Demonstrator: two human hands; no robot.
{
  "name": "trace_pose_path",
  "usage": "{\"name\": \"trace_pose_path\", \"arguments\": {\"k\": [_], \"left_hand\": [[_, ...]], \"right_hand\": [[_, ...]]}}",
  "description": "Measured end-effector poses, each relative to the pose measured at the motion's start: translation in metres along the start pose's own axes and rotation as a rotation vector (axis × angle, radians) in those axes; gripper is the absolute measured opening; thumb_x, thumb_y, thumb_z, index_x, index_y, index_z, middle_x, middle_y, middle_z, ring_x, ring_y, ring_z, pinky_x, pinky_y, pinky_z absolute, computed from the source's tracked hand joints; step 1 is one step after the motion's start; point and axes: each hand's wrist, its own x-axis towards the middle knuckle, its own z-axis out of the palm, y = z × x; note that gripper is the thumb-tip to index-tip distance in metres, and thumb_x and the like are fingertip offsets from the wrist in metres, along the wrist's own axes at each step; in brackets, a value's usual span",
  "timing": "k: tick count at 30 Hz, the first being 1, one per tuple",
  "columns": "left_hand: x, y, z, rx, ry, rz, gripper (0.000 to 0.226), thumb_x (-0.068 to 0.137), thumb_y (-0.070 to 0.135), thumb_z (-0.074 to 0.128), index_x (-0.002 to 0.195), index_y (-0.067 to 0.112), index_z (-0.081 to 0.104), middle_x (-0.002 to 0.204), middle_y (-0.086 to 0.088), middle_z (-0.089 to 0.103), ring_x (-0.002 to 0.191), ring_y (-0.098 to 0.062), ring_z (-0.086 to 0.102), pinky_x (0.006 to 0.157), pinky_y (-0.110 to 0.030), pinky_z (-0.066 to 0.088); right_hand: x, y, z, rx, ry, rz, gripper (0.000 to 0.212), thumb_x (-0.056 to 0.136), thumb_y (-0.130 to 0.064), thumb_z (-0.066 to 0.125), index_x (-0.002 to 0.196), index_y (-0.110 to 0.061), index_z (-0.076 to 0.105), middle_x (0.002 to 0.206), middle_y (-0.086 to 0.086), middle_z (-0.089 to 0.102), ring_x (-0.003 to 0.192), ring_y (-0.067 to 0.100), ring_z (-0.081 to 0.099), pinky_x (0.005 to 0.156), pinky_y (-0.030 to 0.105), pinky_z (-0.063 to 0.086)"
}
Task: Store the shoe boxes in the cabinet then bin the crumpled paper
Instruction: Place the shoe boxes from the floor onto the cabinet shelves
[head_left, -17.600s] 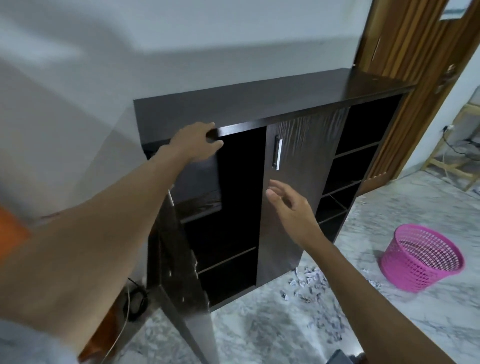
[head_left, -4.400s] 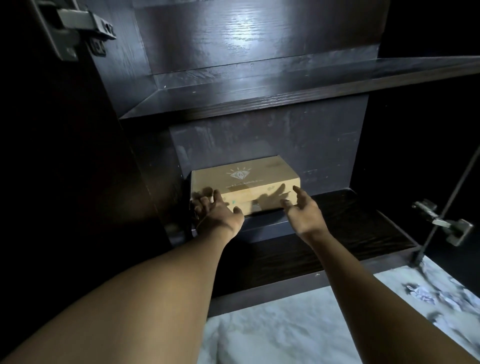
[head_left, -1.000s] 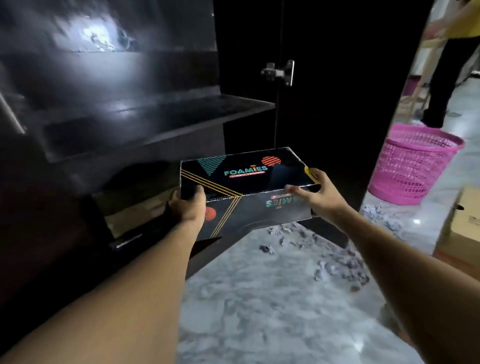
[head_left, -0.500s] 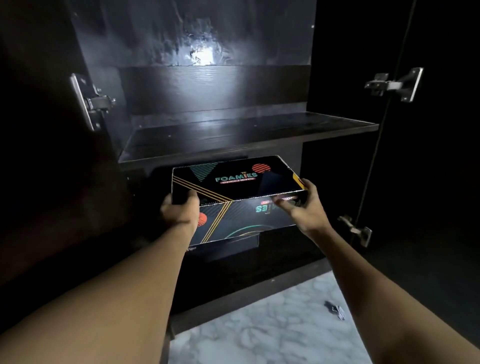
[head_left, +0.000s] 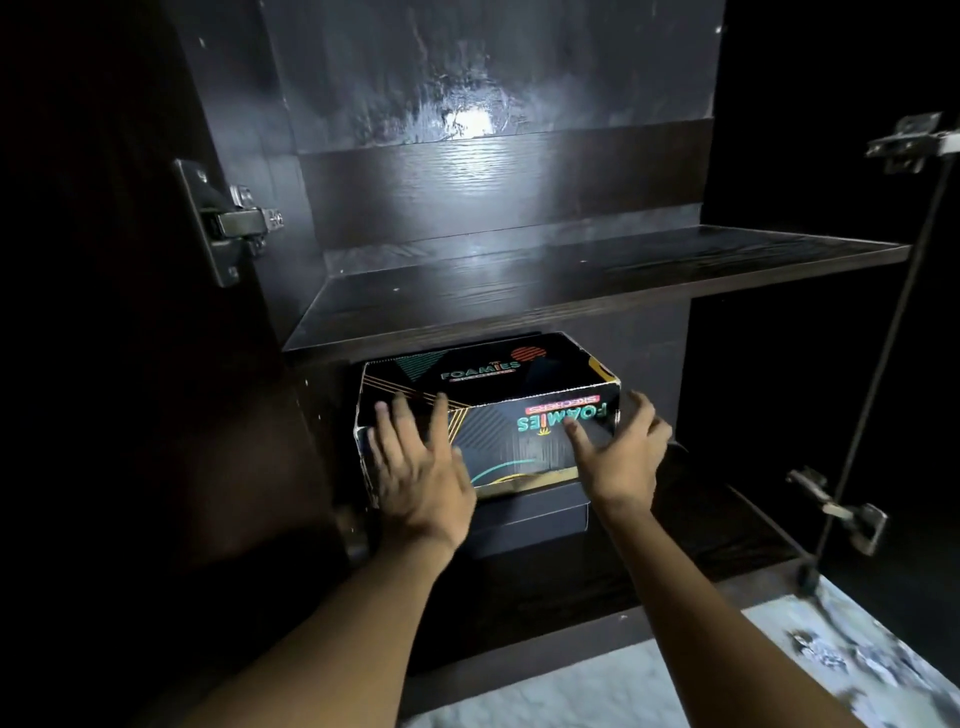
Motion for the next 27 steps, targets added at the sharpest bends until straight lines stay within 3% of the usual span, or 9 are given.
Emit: {"name": "trace_pose_path", "arguments": {"k": [4, 9, 12, 15, 19, 22, 25, 27], "left_hand": [[-0.002, -0.004, 0.007, 0.028, -0.245, -0.004, 0.083, 0.092, 0.033, 0.048, 0.155, 0.031, -0.006, 0.162, -0.016, -0.013, 0.149, -0.035, -0.018, 0.122, -0.047, 0.001], [0.031, -0.012, 0.002, -0.051, -0.404, -0.104, 0.09, 0.088, 0.028, 0.054, 0.154, 0.039, -0.007, 0.161, -0.006, -0.025, 0.147, -0.026, -0.025, 0.121, -0.051, 0.0], [0.043, -0.012, 0.0, -0.081, -0.496, -0.149, 0.096, 0.086, 0.024, 0.057, 0.152, 0.042, -0.01, 0.158, -0.002, -0.033, 0.146, -0.023, -0.03, 0.12, -0.052, 0.002], [0.042, -0.008, -0.002, -0.091, -0.503, -0.147, 0.099, 0.084, 0.023, 0.058, 0.152, 0.042, -0.011, 0.158, -0.003, -0.034, 0.145, -0.023, -0.031, 0.12, -0.053, 0.004], [0.039, -0.004, -0.009, -0.093, -0.5, -0.148, 0.095, 0.086, 0.027, 0.06, 0.154, 0.038, -0.006, 0.161, -0.006, -0.025, 0.147, -0.026, -0.026, 0.12, -0.054, 0.006], [0.04, 0.006, -0.018, -0.097, -0.448, -0.166, 0.08, 0.09, 0.033, 0.056, 0.155, 0.032, 0.009, 0.164, -0.007, -0.008, 0.15, -0.029, -0.014, 0.119, -0.05, 0.01], [0.04, 0.02, -0.025, -0.146, -0.375, -0.142, 0.06, 0.091, 0.036, 0.055, 0.147, 0.028, 0.035, 0.154, -0.009, 0.033, 0.145, -0.031, 0.022, 0.117, -0.042, 0.023], [0.038, 0.031, -0.031, -0.276, -0.37, -0.14, 0.049, 0.089, 0.034, 0.057, 0.137, 0.027, 0.049, 0.134, -0.007, 0.057, 0.125, -0.029, 0.048, 0.105, -0.039, 0.042]], "right_hand": [[-0.003, 0.007, 0.012, 0.017, -0.071, -0.082, 0.067, 0.081, -0.039, 0.079, 0.132, -0.022, 0.039, 0.13, 0.005, 0.038, 0.12, 0.023, 0.047, 0.094, 0.034, 0.047], [0.003, 0.005, 0.026, 0.103, -0.314, -0.113, 0.068, 0.087, -0.03, 0.074, 0.145, -0.022, 0.039, 0.138, -0.002, 0.038, 0.117, 0.007, 0.045, 0.103, 0.028, 0.041], [0.006, 0.005, 0.032, 0.112, -0.435, -0.115, 0.075, 0.089, -0.029, 0.072, 0.152, -0.02, 0.032, 0.148, -0.004, 0.028, 0.121, 0.004, 0.038, 0.099, 0.021, 0.035], [0.008, 0.007, 0.03, 0.093, -0.454, -0.11, 0.074, 0.091, -0.031, 0.07, 0.153, -0.02, 0.031, 0.149, -0.005, 0.026, 0.122, 0.006, 0.038, 0.095, 0.02, 0.035], [0.008, 0.006, 0.016, 0.132, -0.423, -0.094, 0.064, 0.093, -0.03, 0.068, 0.149, -0.023, 0.038, 0.145, -0.004, 0.042, 0.12, 0.003, 0.039, 0.098, 0.023, 0.037], [0.008, 0.003, 0.001, 0.107, -0.401, -0.082, 0.058, 0.094, -0.035, 0.065, 0.146, -0.026, 0.043, 0.148, -0.001, 0.047, 0.132, 0.013, 0.043, 0.104, 0.031, 0.041], [0.008, -0.004, -0.02, 0.011, -0.396, -0.084, 0.055, 0.095, -0.041, 0.061, 0.146, -0.027, 0.044, 0.15, 0.004, 0.046, 0.132, 0.02, 0.048, 0.095, 0.028, 0.044], [0.008, -0.009, -0.034, -0.047, -0.376, -0.091, 0.055, 0.095, -0.045, 0.059, 0.145, -0.027, 0.045, 0.147, 0.005, 0.05, 0.119, 0.015, 0.055, 0.09, 0.027, 0.046]]}}
